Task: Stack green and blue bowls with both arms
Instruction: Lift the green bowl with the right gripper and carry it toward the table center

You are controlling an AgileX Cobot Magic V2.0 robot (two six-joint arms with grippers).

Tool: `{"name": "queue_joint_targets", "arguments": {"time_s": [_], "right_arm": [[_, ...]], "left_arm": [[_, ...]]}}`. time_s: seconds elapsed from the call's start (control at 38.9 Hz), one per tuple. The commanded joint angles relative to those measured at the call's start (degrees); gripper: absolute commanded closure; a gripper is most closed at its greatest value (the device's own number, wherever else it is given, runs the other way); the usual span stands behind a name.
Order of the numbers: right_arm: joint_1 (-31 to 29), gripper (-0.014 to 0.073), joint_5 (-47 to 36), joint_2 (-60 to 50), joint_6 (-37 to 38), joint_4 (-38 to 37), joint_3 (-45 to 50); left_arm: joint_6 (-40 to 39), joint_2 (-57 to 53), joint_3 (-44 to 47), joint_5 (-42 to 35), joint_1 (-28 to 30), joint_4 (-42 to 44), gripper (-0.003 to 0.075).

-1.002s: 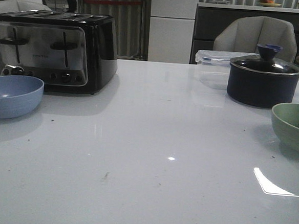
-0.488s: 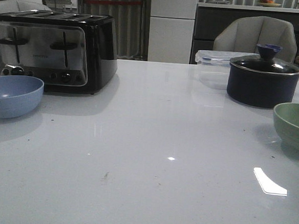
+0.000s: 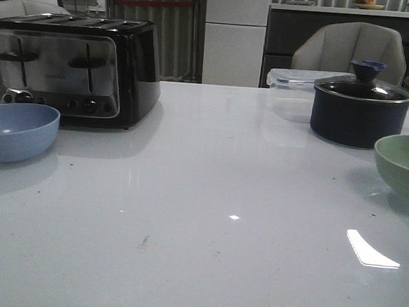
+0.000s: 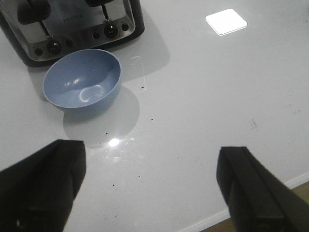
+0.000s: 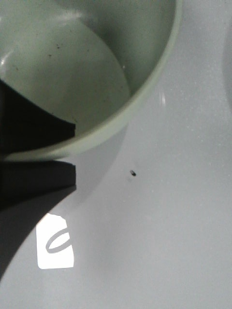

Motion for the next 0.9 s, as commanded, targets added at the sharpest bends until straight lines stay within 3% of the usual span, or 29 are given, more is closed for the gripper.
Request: {"name": "queue_joint_targets", "arguments": {"time_s": [0.0, 0.21, 0.54, 0.87], "right_arm": [[1.06, 0.058, -0.54, -7.4, -1.26, 0.6, -1.6], [9.16, 0.058, -0.47, -14.47, -2.01, 0.65, -1.6], [30.01, 0.058, -2.28, -13.72, -2.01, 3.93, -1.6], [37.89, 0.058, -3.81, -7.08, -2.01, 10.52, -1.6]], "left_arm": [[0.11, 0.54, -2.0, -4.44, -0.52, 0.18, 0.0118], [0.11, 0.54, -2.0, -4.56, -0.52, 0.18, 0.0118], [0.11, 0.54, -2.0, -4.68, -0.52, 0.18, 0.0118], [0.11, 0.54, -2.0, -4.68, -0.52, 0.18, 0.0118]]}}
